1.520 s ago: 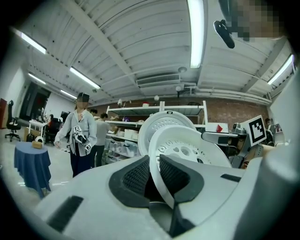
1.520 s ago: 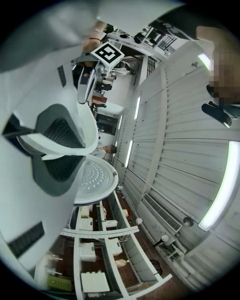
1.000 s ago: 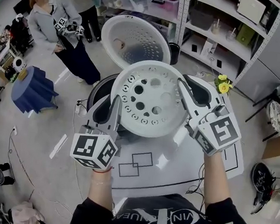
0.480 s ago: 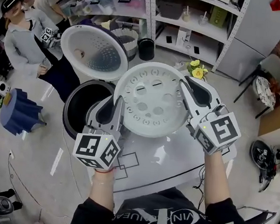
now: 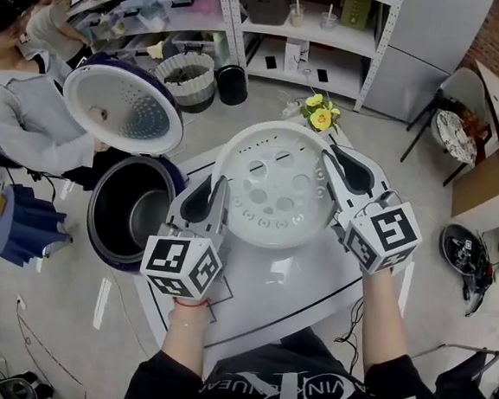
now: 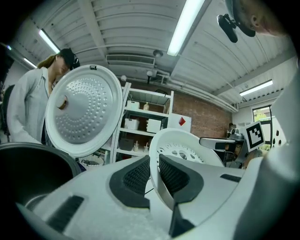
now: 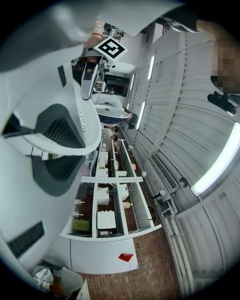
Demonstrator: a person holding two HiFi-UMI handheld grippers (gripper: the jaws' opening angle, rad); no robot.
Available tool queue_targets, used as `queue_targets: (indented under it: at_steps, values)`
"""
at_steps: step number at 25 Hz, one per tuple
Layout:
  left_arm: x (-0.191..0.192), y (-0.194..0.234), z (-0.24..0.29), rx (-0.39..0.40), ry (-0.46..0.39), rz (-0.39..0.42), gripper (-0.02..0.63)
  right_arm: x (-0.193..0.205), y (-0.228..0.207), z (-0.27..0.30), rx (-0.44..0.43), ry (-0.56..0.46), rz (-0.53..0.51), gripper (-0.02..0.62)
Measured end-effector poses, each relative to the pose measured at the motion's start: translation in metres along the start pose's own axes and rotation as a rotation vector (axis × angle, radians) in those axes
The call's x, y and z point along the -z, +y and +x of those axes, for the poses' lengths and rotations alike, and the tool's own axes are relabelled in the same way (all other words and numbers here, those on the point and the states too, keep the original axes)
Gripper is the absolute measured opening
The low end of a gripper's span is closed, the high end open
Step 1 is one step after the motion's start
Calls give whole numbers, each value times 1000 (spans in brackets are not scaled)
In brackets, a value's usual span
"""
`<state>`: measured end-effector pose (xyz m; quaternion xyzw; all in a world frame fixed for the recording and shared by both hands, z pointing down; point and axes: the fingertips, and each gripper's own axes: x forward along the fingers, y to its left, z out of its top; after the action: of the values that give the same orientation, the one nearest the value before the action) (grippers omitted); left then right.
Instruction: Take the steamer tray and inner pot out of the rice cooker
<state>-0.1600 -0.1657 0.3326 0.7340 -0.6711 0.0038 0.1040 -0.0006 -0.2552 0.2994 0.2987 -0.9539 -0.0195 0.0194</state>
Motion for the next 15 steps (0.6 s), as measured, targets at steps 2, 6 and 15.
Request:
queue_targets:
  at_steps: [2, 6, 15]
  values:
    - [9, -3, 8, 11, 24, -6, 61, 11, -6, -3, 15, 23, 14, 44]
    - [30, -6, 23, 23, 67, -35, 60, 38, -18, -5, 38, 70, 50, 44]
    - [101, -8, 64, 13, 200, -84, 58, 115, -46, -3, 75, 199, 125, 44]
